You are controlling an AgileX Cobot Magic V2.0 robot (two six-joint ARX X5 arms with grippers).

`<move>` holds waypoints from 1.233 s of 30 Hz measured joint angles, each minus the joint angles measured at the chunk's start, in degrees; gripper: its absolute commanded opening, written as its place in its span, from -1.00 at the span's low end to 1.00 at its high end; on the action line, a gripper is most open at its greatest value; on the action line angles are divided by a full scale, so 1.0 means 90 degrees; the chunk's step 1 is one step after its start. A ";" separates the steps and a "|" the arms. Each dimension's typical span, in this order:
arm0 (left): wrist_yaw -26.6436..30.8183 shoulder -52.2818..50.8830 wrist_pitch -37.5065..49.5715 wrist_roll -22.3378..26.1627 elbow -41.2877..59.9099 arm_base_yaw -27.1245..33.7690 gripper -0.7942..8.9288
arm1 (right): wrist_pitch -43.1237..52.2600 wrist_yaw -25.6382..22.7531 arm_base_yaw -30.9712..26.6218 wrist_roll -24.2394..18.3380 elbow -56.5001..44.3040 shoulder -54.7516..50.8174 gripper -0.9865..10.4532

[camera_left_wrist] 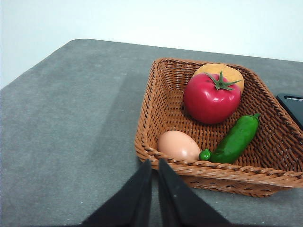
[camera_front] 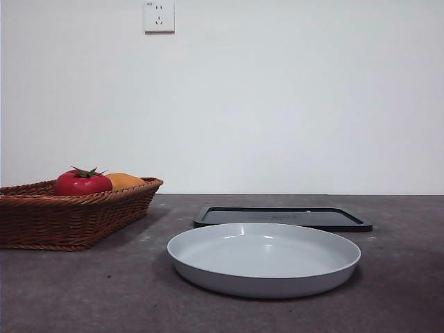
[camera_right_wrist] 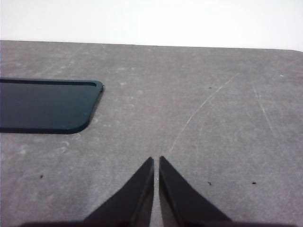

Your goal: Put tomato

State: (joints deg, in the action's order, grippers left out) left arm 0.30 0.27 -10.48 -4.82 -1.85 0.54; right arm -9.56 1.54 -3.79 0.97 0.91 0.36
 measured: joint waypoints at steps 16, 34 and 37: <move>0.0000 0.0066 0.0075 -0.0386 -0.0787 0.0000 -0.80 | -0.0002 0.0002 0.0000 0.1270 0.0491 0.0005 -0.81; -0.0765 0.3393 -0.0454 -0.0746 -0.4189 -0.0097 -0.80 | -0.1124 0.1275 0.0000 0.2059 0.3691 0.3050 -0.81; -0.1088 0.4044 -0.0838 -0.0746 -0.4762 -0.0177 -0.80 | -0.1508 0.1530 0.0032 0.1923 0.4257 0.3750 -0.81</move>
State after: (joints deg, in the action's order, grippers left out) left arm -9.50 36.67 -18.02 -11.53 -44.71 -1.06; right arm -23.14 15.31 -3.51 18.28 39.22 34.11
